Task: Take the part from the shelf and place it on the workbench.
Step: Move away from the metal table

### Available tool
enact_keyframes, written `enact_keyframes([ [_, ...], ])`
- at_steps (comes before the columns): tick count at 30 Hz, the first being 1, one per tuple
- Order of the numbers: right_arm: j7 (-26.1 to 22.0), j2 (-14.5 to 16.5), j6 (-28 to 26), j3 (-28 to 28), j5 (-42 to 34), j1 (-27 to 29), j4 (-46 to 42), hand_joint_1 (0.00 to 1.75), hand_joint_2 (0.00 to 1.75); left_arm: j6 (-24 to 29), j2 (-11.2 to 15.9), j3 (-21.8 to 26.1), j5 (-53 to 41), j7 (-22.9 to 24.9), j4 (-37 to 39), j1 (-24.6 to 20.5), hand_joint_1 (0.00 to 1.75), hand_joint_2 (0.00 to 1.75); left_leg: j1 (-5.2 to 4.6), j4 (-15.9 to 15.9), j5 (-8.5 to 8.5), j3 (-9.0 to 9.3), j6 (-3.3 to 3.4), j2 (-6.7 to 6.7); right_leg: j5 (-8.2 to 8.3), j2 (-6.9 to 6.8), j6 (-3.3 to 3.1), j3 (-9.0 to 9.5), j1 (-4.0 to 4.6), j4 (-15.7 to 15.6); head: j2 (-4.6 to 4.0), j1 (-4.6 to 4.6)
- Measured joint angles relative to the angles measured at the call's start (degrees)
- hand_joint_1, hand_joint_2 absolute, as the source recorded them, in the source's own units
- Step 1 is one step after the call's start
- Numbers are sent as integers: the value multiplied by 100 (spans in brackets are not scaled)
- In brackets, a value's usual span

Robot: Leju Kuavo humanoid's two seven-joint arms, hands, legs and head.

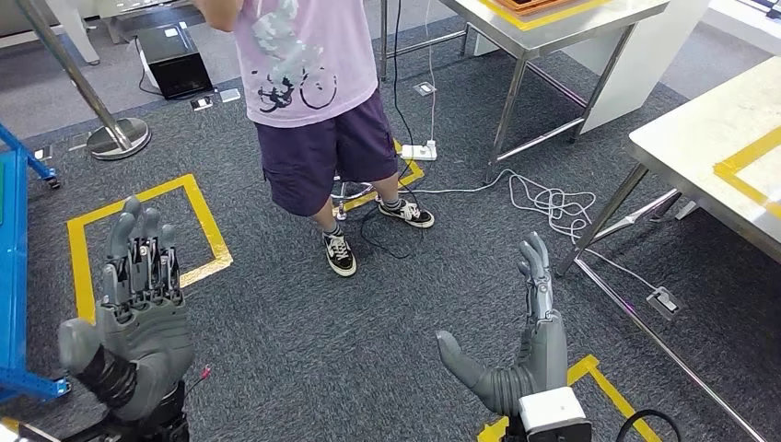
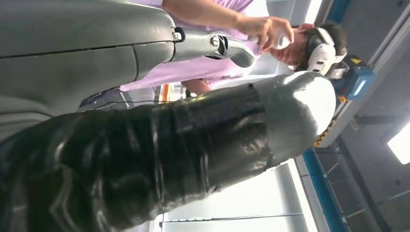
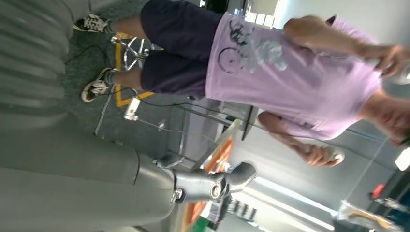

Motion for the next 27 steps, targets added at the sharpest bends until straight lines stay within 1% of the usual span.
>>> enact_keyframes([
  [2, 0, 1, 0, 0, 5, -2, 0, 0, 175, 0, 3, 3, -1, 0, 0, 1, 0, 0, -23, -10, 61, -25, 90, -27, 34, -9, 72, -16, -18, -4, 0, 27],
  [3, 1, 0, 0, 0, 7, -3, 0, 0, 175, 0, 4, 5, -1, 1, 0, 0, 0, 0, -23, -22, 99, -26, 129, -32, -3, -4, 105, -59, -29, 30, 0, 33],
  [4, 5, -1, 0, -1, 9, -4, 0, 0, 175, -1, 5, 5, -1, 1, 1, -2, 0, 0, -16, -34, 142, -34, 168, -35, -120, 5, 135, -132, -36, 155, 0, 47],
  [5, 16, -1, 0, -1, 13, -5, 0, 0, 175, -1, 6, 6, -1, 1, 1, -5, 0, 0, -8, -41, 187, -51, 198, -38, -317, 17, 157, -245, -42, 400, 0, 73],
  [7, 53, -2, 0, -1, 32, -4, 0, 0, 175, -2, 8, 7, -1, 1, 5, -5, 0, 0, -15, -29, 259, -127, 231, -56, -801, 36, 191, -531, -49, 1185, 0, 146],
  [8, 73, -3, 0, -1, 48, -3, 1, 0, 175, -3, 10, 7, -1, 1, 9, -3, 0, 0, -23, -21, 288, -176, 233, -66, -942, 40, 196, -628, -49, 1517, 0, 175],
  [9, 89, -3, 0, -1, 69, -3, 1, 0, 175, -3, 12, 7, -1, 1, 16, -2, 0, 0, -31, -13, 311, -219, 232, -76, -973, 44, 191, -645, -48, 1673, 0, 196],
  [10, 99, -3, 0, -1, 93, -3, 1, 0, 175, -2, 14, 8, -1, 1, 23, 0, 0, 0, -38, -7, 330, -249, 228, -86, -893, 47, 175, -556, -43, 1591, 0, 212],
  [11, 107, -3, 0, -1, 115, -3, 1, 0, 175, -2, 16, 8, -1, 1, 28, 1, 0, 0, -43, -4, 345, -268, 222, -97, -742, 54, 149, -384, -35, 1321, 0, 224],
  [12, 109, -3, 0, -1, 134, -5, 1, 0, 175, -1, 17, 8, -1, 1, 31, 0, 0, 0, -43, -3, 359, -278, 213, -107, -569, 75, 108, -145, -21, 903, 0, 237],
  [13, 112, -2, 0, -1, 148, -9, 0, 0, 175, -1, 17, 9, -1, 1, 32, -1, 0, 0, -49, -3, 377, -290, 197, -114, -450, 99, 65, 79, -3, 509, 0, 244],
  [14, 114, -1, 0, -1, 159, -15, 0, 0, 175, 0, 18, 9, -1, 1, 32, -3, 0, 0, -50, 0, 399, -311, 173, -118, -381, 121, 28, 244, 13, 214, 0, 250],
  [15, 118, 0, 0, -1, 167, -18, 0, 0, 175, 1, 19, 9, -1, 1, 32, -4, 0, 0, -50, 3, 427, -339, 141, -120, -352, 138, -1, 340, 30, 31, 0, 256],
  [17, 123, 2, 0, -2, 178, -19, 0, 0, 175, 2, 20, 10, -1, -1, 32, -5, 0, 0, -45, -2, 488, -388, 67, -121, -319, 137, -36, 348, 37, -30, 0, 254],
  [18, 125, 4, 0, -3, 179, -20, 0, 0, 175, 2, 20, 12, -1, -3, 32, -3, 0, 0, -41, 10, 484, -419, 36, -119, -276, 125, -52, 336, 26, -54, 0, 247],
  [19, 126, 8, 0, -3, 179, -24, 0, 0, 175, 2, 21, 15, -1, -5, 33, -3, 0, 0, -39, 78, 416, -467, 7, -115, -233, 114, -73, 326, 13, -85, 0, 227],
  [20, 126, 12, 0, -3, 176, -29, 0, 0, 175, 2, 22, 20, -1, -8, 33, -3, 0, 0, -35, 254, 269, -551, -18, -111, -188, 100, -96, 309, -1, -116, 0, 196],
  [21, 124, 17, 0, -3, 169, -33, 0, 0, 175, 2, 22, 23, -1, -9, 35, -1, 0, 0, -26, 555, 54, -680, -40, -106, -151, 87, -112, 278, -4, -127, 0, 160],
  [22, 119, 20, 0, -3, 157, -34, 0, 0, 175, 2, 22, 26, -1, -10, 38, 0, 0, 0, -18, 945, -181, -827, -62, -104, -120, 81, -127, 230, 0, -124, 0, 123],
  [23, 109, 23, 0, -3, 140, -34, 0, 0, 175, 2, 23, 27, -1, -10, 42, 3, 0, 0, -9, 1323, -369, -960, -83, -103, -88, 75, -136, 175, 4, -113, 0, 91],
  [24, 94, 24, 0, -3, 117, -33, 0, 0, 175, 3, 23, 27, -1, -10, 48, 6, 0, 0, -4, 1575, -471, -1028, -97, -102, -54, 71, -134, 112, 8, -96, 0, 72],
  [25, 73, 25, 0, -3, 90, -33, 0, 0, 175, 3, 23, 27, -1, -10, 54, 8, 0, 0, 0, 1626, -475, -997, -102, -101, -24, 68, -129, 50, 10, -76, 0, 54],
  [26, 50, 27, 0, -3, 59, -32, 0, 0, 175, 4, 24, 28, -1, -11, 59, 9, 0, 0, 1, 1421, -381, -828, -95, -99, 7, 67, -119, -9, 11, -55, 0, 34],
  [27, 26, 28, 0, -3, 33, -32, 0, 0, 175, 4, 24, 28, -1, -12, 61, 8, 0, 0, 2, 1038, -248, -556, -77, -93, 36, 68, -104, -60, 12, -35, 0, 13],
])
